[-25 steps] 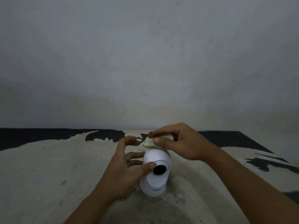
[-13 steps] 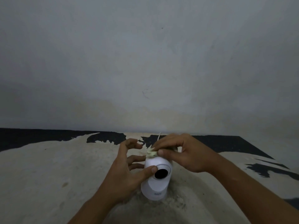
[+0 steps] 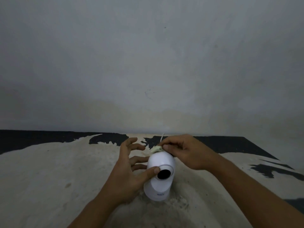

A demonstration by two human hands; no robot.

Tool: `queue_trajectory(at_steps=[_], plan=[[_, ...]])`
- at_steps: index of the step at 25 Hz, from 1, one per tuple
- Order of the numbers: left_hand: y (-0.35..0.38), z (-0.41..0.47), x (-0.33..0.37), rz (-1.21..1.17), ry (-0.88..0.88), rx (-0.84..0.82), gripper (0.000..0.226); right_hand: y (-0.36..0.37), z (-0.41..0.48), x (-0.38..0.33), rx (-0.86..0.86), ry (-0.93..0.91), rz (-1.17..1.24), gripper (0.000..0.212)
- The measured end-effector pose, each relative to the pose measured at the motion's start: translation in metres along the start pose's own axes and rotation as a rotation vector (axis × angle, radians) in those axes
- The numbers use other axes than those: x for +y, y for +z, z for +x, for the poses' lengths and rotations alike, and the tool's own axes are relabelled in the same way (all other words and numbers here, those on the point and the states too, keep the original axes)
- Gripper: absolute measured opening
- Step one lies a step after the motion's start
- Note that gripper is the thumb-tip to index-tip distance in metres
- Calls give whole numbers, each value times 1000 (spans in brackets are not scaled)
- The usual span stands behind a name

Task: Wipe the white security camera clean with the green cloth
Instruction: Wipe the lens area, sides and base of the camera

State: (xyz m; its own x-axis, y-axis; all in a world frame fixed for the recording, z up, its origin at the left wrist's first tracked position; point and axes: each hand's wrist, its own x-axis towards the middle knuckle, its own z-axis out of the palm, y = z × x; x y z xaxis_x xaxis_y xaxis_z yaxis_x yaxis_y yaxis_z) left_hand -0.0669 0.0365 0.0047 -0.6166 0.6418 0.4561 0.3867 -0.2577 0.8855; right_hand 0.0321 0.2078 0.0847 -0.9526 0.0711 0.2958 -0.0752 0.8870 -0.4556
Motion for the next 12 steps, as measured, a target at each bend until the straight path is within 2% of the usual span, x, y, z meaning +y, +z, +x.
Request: queue_trajectory(at_steps=[2, 4, 6, 9, 12], plan=[[1, -1, 1, 2, 0, 5, 88, -2, 10, 1, -94, 97, 44, 20], [1, -1, 2, 25, 6, 6, 87, 0, 7, -3, -76, 128, 38, 21], [2, -2, 2, 42, 12, 3, 87, 7, -8, -9, 62, 70, -49, 22], [3, -2, 0, 46, 25, -6, 85, 26, -45, -10, 326, -135, -157, 28], [3, -2, -1, 36, 24, -12, 83, 54, -80, 4, 431, -163, -177, 24]])
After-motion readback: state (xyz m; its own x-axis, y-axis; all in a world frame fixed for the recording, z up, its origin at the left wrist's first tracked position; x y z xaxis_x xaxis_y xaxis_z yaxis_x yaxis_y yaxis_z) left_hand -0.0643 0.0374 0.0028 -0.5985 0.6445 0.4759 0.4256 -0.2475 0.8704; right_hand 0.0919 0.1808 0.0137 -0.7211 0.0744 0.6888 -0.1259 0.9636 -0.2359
